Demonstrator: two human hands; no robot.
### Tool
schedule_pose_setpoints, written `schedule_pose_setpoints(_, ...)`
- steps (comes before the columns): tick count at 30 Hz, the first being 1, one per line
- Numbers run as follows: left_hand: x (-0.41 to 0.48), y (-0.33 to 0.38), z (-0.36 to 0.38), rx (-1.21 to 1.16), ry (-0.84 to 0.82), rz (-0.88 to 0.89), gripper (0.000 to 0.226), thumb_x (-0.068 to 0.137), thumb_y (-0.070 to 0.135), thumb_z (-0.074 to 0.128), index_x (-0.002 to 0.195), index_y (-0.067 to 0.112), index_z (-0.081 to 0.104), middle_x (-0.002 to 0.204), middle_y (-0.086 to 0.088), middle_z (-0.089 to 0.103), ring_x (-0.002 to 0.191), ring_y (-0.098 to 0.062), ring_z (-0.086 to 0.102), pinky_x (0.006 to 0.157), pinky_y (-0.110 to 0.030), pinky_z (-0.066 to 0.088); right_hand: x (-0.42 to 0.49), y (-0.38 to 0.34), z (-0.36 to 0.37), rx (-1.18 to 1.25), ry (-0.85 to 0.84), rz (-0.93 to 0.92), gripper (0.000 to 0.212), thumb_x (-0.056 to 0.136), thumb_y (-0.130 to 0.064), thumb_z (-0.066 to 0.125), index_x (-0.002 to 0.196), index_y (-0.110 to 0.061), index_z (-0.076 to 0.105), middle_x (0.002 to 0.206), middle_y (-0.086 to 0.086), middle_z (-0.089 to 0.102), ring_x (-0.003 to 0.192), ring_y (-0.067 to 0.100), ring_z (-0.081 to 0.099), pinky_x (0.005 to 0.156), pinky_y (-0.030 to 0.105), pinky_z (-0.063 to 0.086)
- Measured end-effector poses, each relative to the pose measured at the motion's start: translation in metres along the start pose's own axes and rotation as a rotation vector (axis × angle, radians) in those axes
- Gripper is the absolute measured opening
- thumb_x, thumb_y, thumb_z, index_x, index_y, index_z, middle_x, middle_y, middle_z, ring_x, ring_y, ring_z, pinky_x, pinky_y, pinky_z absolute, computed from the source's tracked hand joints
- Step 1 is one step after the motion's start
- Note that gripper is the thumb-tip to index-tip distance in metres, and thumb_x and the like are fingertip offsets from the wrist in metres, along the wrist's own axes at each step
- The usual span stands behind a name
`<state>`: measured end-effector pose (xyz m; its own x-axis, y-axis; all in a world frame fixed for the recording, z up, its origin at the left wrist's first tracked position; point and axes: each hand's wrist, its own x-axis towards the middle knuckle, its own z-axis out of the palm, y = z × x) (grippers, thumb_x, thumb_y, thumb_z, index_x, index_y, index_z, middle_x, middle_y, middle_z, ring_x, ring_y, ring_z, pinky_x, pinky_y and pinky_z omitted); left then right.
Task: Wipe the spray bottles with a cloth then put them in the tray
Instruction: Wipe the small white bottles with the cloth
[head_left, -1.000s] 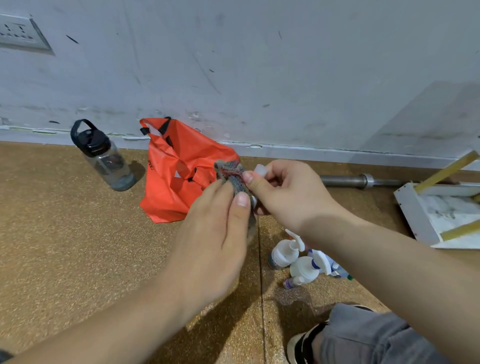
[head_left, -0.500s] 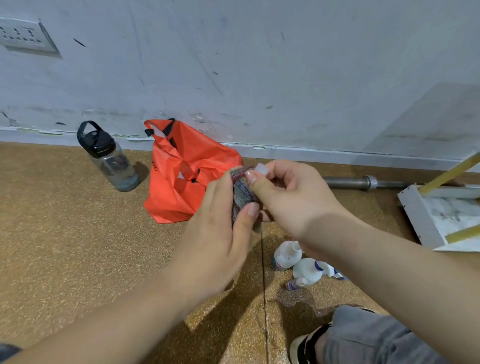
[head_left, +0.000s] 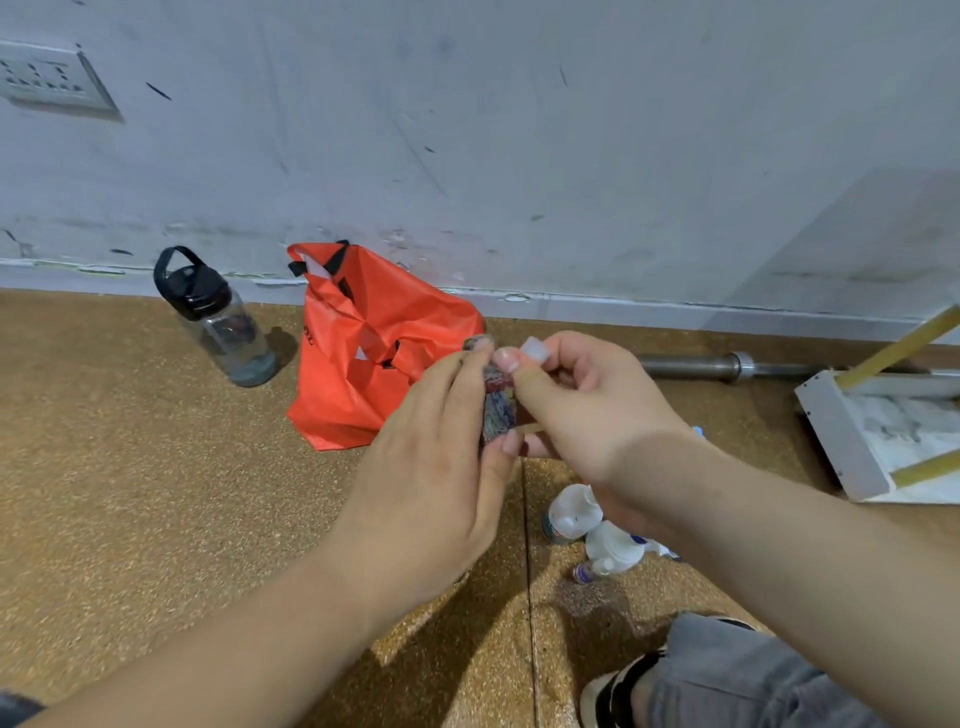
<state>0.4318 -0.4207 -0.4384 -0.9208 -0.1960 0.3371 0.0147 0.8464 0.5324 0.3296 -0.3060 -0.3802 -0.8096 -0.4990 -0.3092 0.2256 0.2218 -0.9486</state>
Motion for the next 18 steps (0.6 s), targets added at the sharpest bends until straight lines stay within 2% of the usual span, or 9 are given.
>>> schedule_pose_setpoints(3,0.003,-0.011,-0.004,-0.018,-0.024,0.043,0.057,0.105,0.041,0.044,0.153,0.010,0.042,0.144,-0.004,0.052,0.135,-0.018,0.050,0.114,-0.029,0.039,0.002,-0.004,-0.001,-0.008,0.019,0.004,0.022,0.100,-0.027,0.066,0.094,-0.006,0.066,0.071,0.004,0.067,0.064,0.014,0.067,0.070,0.033,0.065)
schedule_pose_setpoints(6,-0.001,-0.020,-0.003,-0.241,0.018,-0.195,0.026,0.106,0.051,0.037,0.117,0.034,0.052,0.104,0.009,0.057,0.098,-0.011,0.060,0.081,-0.026,0.043,0.014,-0.013,-0.012,0.073,0.090,0.016,0.024,0.103,-0.028,0.062,0.094,-0.006,0.065,0.063,-0.003,0.065,0.057,0.007,0.068,0.068,0.028,0.064)
schedule_pose_setpoints(8,-0.003,-0.013,-0.001,-0.430,0.061,-0.376,0.028,0.109,0.054,0.035,0.102,0.034,0.052,0.091,0.003,0.061,0.084,-0.014,0.062,0.070,-0.023,0.045,0.020,-0.016,-0.017,0.155,0.112,0.055,0.024,0.104,-0.028,0.061,0.093,-0.006,0.063,0.067,0.000,0.068,0.057,0.007,0.069,0.068,0.031,0.065)
schedule_pose_setpoints(10,-0.001,-0.007,0.002,-0.677,0.105,-0.553,0.034,0.105,0.057,0.040,0.102,0.028,0.058,0.089,-0.002,0.066,0.079,-0.007,0.065,0.069,-0.016,0.051,0.020,-0.013,-0.018,0.231,0.102,0.119,0.023,0.103,-0.028,0.062,0.101,-0.004,0.062,0.084,0.011,0.071,0.064,0.014,0.074,0.069,0.036,0.066)
schedule_pose_setpoints(11,0.002,-0.006,0.004,-0.787,0.121,-0.635,0.040,0.101,0.065,0.043,0.106,0.030,0.062,0.095,-0.004,0.071,0.087,-0.008,0.069,0.082,-0.021,0.056,0.020,-0.011,-0.017,0.259,0.094,0.154,0.025,0.103,-0.028,0.062,0.106,-0.003,0.061,0.092,0.016,0.071,0.066,0.019,0.076,0.070,0.038,0.066)
schedule_pose_setpoints(12,0.005,-0.006,0.006,-0.910,0.130,-0.707,0.048,0.095,0.074,0.045,0.111,0.033,0.064,0.102,-0.006,0.075,0.098,-0.017,0.073,0.096,-0.038,0.058,0.019,-0.009,-0.016,0.288,0.082,0.184,0.027,0.103,-0.028,0.063,0.112,-0.002,0.060,0.097,0.019,0.069,0.067,0.023,0.076,0.071,0.039,0.066)
schedule_pose_setpoints(14,0.013,0.000,0.003,-1.166,0.143,-0.842,0.062,0.092,0.076,0.047,0.123,0.026,0.066,0.110,-0.018,0.076,0.107,-0.040,0.072,0.104,-0.063,0.051,0.018,-0.004,-0.014,0.327,0.048,0.225,0.035,0.102,-0.029,0.065,0.120,0.000,0.058,0.102,0.023,0.063,0.065,0.025,0.075,0.076,0.042,0.065)
schedule_pose_setpoints(16,0.017,0.003,-0.001,-1.279,0.101,-0.928,0.063,0.099,0.069,0.046,0.125,0.017,0.070,0.108,-0.021,0.077,0.099,-0.038,0.075,0.099,-0.059,0.055,0.019,-0.003,-0.016,0.253,0.020,0.225,0.043,0.099,-0.034,0.067,0.120,0.002,0.059,0.097,0.020,0.057,0.060,0.021,0.070,0.072,0.041,0.065)
schedule_pose_setpoints(18,0.018,0.001,0.000,-1.284,0.068,-0.998,0.058,0.100,0.067,0.045,0.108,0.020,0.077,0.093,-0.013,0.080,0.075,-0.027,0.077,0.071,-0.044,0.064,0.023,-0.006,-0.019,0.108,-0.001,0.174,0.042,0.098,-0.040,0.068,0.110,0.000,0.063,0.087,0.015,0.056,0.057,0.017,0.063,0.060,0.038,0.063)
